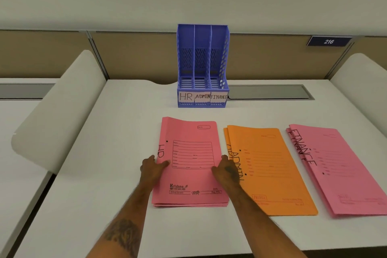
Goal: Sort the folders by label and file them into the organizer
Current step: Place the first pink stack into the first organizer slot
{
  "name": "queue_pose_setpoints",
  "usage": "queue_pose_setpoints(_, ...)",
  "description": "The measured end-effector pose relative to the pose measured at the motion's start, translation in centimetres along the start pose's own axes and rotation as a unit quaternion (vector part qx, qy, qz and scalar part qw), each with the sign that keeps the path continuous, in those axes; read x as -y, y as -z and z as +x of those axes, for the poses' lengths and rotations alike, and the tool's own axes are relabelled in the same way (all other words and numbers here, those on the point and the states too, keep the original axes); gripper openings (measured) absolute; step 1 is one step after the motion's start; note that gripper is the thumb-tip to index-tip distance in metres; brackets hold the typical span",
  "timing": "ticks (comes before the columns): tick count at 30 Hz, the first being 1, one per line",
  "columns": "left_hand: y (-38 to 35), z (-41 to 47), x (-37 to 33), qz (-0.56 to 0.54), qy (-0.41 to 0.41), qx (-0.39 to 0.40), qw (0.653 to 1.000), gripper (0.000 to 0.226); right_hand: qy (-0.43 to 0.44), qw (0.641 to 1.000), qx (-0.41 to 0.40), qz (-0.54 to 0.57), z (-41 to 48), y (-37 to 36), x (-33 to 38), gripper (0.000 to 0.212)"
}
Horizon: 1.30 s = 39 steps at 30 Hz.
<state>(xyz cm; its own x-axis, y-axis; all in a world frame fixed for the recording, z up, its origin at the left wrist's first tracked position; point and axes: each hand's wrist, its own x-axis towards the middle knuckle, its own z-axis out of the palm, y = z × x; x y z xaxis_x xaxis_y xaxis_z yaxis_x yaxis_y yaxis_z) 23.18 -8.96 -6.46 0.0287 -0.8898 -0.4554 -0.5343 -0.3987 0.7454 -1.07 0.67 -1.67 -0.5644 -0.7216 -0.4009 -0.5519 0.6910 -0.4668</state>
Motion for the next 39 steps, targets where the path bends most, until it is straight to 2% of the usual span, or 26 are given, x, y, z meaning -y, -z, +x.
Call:
queue_pose_setpoints(4, 0.0, -3.0, -1.3, 0.013, -0.024, 0.002, 1.0, 0.064, 0.005, 1.0, 0.005, -0.012, -0.4, -0.5, 0.0, 0.066)
queue_pose_setpoints(8, -0.1, -3.5, -1.8, -0.012, -0.036, -0.017, 0.999, 0.083, 0.024, 0.999, 0.02, 0.007, -0.9, -0.5, -0.4, 0.068)
queue_pose_setpoints(11, 0.3, -6.9, -5.5, -0.021, -0.058, 0.0, 0.998, 0.065, 0.033, 0.999, 0.033, 0.026, -0.8, 0.0, -0.6, 0.068)
queue_pose_setpoints(16, -0.3, -8.9, -8.4, -0.012, -0.123, -0.001, 0.992, 0.06, 0.058, 0.996, 0.063, 0.014, -0.9, 2.2, 0.1, 0.053)
queue_pose_setpoints(21, -0.2, -10.3, -12.8, -0.023, -0.206, -0.027, 0.978, 0.039, 0.18, 0.983, -0.005, 0.045, -1.8, 7.7, 5.9, 0.056)
queue_pose_setpoints(25, -0.2, -11.2, -16.8, -0.031, -0.267, -0.04, 0.962, 0.033, 0.256, 0.964, -0.033, 0.068, -3.0, 13.8, 12.8, 0.068)
queue_pose_setpoints(30, 0.2, -11.4, -20.4, -0.02, -0.303, -0.041, 0.952, 0.037, 0.259, 0.959, -0.087, 0.068, -3.2, 19.6, 18.8, 0.076)
queue_pose_setpoints(39, 1.5, -9.5, -25.0, 0.048, -0.411, -0.112, 0.903, 0.033, 0.24, 0.948, -0.165, 0.129, -2.9, 25.6, 25.0, 0.062)
